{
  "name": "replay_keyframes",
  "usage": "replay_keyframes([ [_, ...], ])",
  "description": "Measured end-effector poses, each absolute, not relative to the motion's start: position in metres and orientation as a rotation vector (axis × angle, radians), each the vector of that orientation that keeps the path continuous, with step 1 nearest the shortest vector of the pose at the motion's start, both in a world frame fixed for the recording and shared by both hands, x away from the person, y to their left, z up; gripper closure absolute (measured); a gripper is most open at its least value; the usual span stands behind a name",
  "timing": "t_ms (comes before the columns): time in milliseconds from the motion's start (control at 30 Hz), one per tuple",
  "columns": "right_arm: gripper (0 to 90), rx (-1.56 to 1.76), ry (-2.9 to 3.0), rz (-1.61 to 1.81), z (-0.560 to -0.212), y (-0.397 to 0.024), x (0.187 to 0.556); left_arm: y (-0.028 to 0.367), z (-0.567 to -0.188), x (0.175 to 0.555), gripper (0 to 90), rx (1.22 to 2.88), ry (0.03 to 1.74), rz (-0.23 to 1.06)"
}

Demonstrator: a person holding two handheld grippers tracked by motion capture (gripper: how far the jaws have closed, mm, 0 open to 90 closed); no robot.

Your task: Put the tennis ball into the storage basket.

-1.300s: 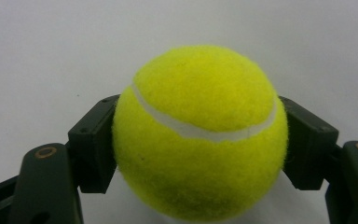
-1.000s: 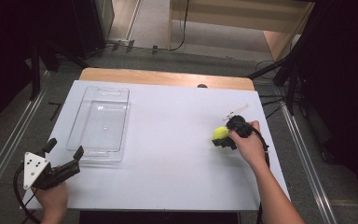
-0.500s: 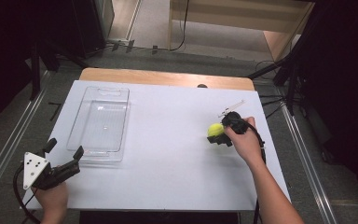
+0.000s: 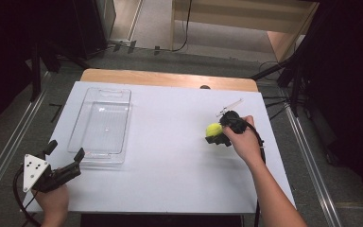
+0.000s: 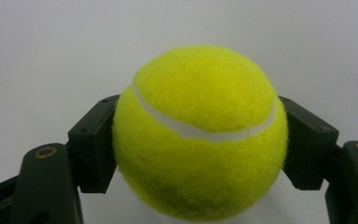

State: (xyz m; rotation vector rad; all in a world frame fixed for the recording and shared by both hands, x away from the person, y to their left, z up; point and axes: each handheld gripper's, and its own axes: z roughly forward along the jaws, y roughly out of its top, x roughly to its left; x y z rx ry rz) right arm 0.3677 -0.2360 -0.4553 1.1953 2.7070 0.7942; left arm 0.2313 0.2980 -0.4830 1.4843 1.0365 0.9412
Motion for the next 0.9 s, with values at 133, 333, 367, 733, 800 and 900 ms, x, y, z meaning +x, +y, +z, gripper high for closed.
replay_keyframes([
  [133,23.6,1.177,2.711,0.799,-0.454,-0.231,0.369,0.298,-0.483,0.231,11.3,1.484,1.037,0.941],
  [333,23.6,1.168,2.720,0.804,-0.452,-0.222,0.372,0.298,-0.483,0.231,11.3,1.484,1.036,0.940],
  [367,23.6,1.164,2.722,0.804,-0.452,-0.220,0.372,0.298,-0.483,0.231,11.3,1.485,1.036,0.941],
  [733,23.6,1.125,2.744,0.834,-0.450,-0.205,0.376,0.298,-0.483,0.231,11.3,1.485,1.032,0.941],
  [800,23.6,1.117,2.748,0.832,-0.449,-0.202,0.377,0.298,-0.483,0.231,11.3,1.486,1.033,0.941],
  [900,23.6,1.100,2.756,0.846,-0.448,-0.196,0.378,0.298,-0.483,0.231,11.3,1.485,1.032,0.940],
])
